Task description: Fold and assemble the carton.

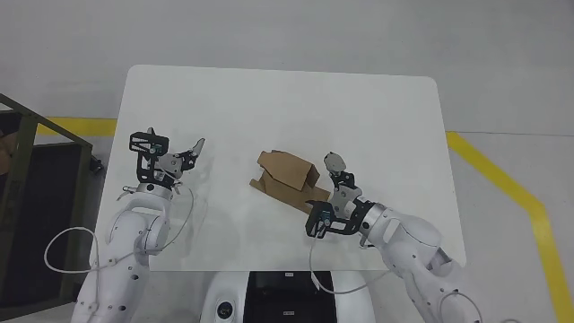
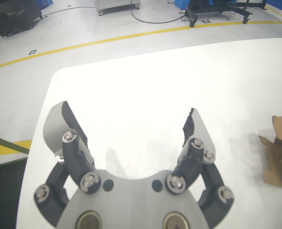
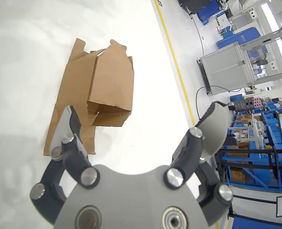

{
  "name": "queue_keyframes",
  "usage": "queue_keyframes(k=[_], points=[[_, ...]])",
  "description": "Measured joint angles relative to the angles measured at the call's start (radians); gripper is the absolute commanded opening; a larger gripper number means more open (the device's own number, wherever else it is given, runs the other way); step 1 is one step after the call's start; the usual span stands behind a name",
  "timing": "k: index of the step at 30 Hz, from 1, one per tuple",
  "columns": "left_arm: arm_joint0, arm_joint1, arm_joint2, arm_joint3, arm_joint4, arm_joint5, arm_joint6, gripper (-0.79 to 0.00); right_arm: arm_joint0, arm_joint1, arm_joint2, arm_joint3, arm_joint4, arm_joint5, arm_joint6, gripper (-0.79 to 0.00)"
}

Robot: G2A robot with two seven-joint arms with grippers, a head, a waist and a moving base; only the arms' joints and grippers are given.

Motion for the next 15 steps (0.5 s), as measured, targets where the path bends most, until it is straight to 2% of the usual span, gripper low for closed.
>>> queue_keyframes(k=[7,15], points=[[0.000,0.000,0.000,0.000,0.000,0.000,0.000,0.000,0.008,0.002,-0.009,-0.001,-0.037,0.006,0.006,0.000],[0.000,0.000,0.000,0.000,0.000,0.000,0.000,0.000,0.046,0.017,0.006,0.034,-0.139,-0.028,-0.106,0.000]])
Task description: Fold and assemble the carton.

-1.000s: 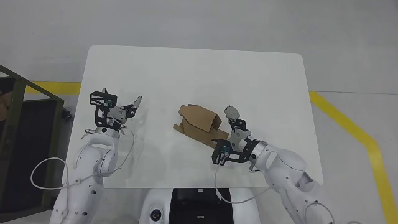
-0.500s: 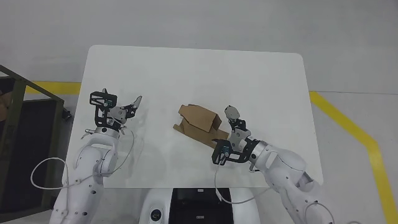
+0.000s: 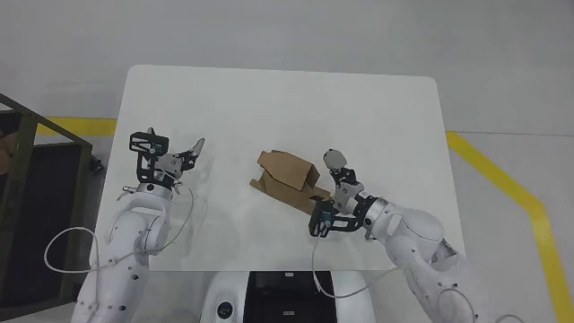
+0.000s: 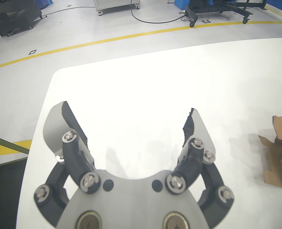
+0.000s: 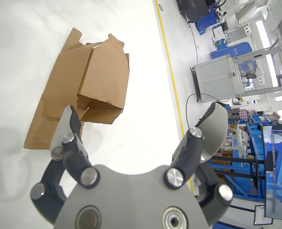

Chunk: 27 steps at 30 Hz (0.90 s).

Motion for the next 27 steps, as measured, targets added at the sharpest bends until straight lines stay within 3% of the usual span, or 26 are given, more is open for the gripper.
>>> queue_keyframes(k=[7,22,27], points=[[0.000,0.000,0.000,0.000,0.000,0.000,0.000,0.000,0.014,0.013,-0.021,0.033,-0.146,0.039,-0.088,0.000],[0.000,0.000,0.000,0.000,0.000,0.000,0.000,0.000,0.015,0.014,-0.023,0.035,-0.154,0.042,-0.089,0.000],[0.000,0.000,0.000,0.000,0.000,0.000,0.000,0.000,0.059,0.010,-0.063,0.102,-0.230,0.067,-0.077,0.000]])
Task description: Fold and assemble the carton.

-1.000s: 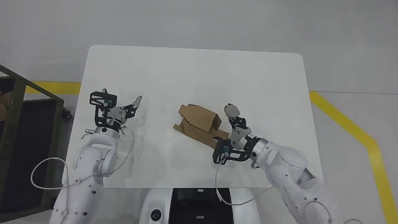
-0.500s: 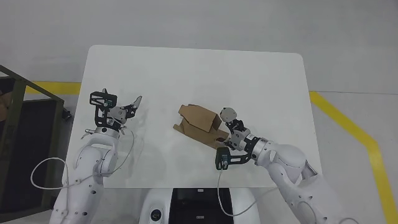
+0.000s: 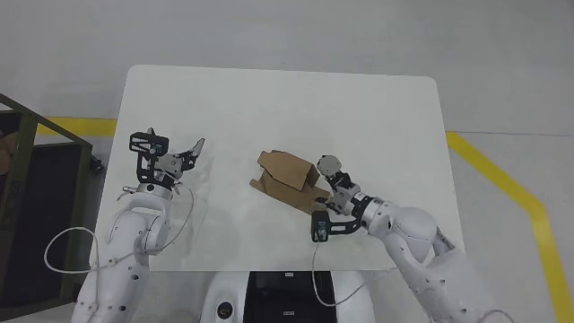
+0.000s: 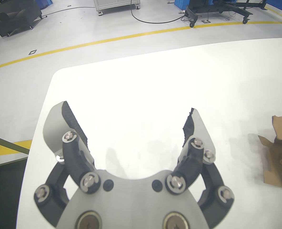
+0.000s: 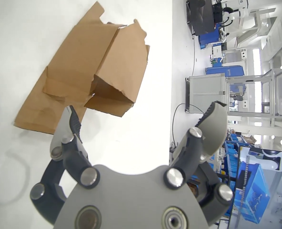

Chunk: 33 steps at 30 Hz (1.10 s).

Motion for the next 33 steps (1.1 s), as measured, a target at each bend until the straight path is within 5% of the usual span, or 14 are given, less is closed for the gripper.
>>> queue_keyframes(k=[9,33], points=[[0.000,0.000,0.000,0.000,0.000,0.000,0.000,0.000,0.058,-0.007,-0.043,0.081,-0.055,0.106,-0.037,0.000],[0.000,0.000,0.000,0.000,0.000,0.000,0.000,0.000,0.129,-0.024,-0.104,0.144,-0.057,0.165,-0.060,0.000]])
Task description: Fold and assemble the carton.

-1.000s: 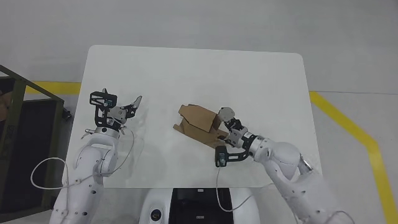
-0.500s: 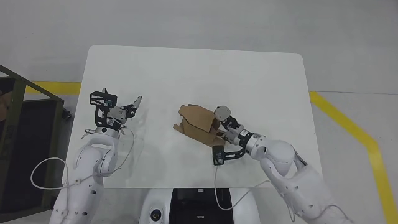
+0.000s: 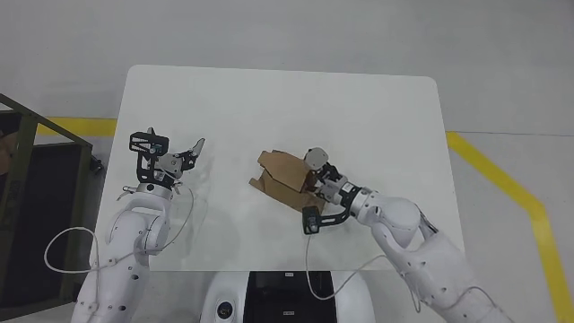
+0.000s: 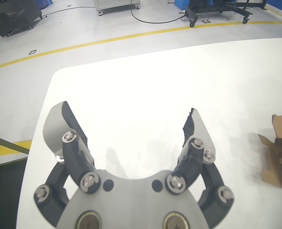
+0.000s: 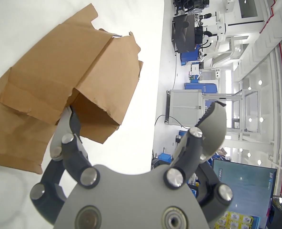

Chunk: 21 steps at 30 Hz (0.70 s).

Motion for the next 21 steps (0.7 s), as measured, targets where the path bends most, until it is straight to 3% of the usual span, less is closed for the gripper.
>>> queue_keyframes(k=[10,11,12,13,14,19,21], points=[[0.000,0.000,0.000,0.000,0.000,0.000,0.000,0.000,0.063,-0.023,-0.052,0.080,0.014,0.020,0.033,-0.022],[0.000,0.000,0.000,0.000,0.000,0.000,0.000,0.000,0.067,-0.024,-0.053,0.084,0.016,0.024,0.031,-0.049],[0.000,0.000,0.000,0.000,0.000,0.000,0.000,0.000,0.070,-0.026,-0.056,0.088,0.017,0.029,0.028,-0.129],[0.000,0.000,0.000,0.000,0.000,0.000,0.000,0.000,0.072,-0.026,-0.057,0.089,0.017,0.033,0.025,-0.366],[0.000,0.000,0.000,0.000,0.000,0.000,0.000,0.000,0.073,-0.027,-0.059,0.091,0.019,0.032,0.020,-0.428],[0.000,0.000,0.000,0.000,0.000,0.000,0.000,0.000,0.079,-0.027,-0.056,0.100,0.032,0.030,-0.012,-0.456],[0.000,0.000,0.000,0.000,0.000,0.000,0.000,0.000,0.078,-0.026,-0.056,0.102,0.035,0.032,-0.026,-0.570]])
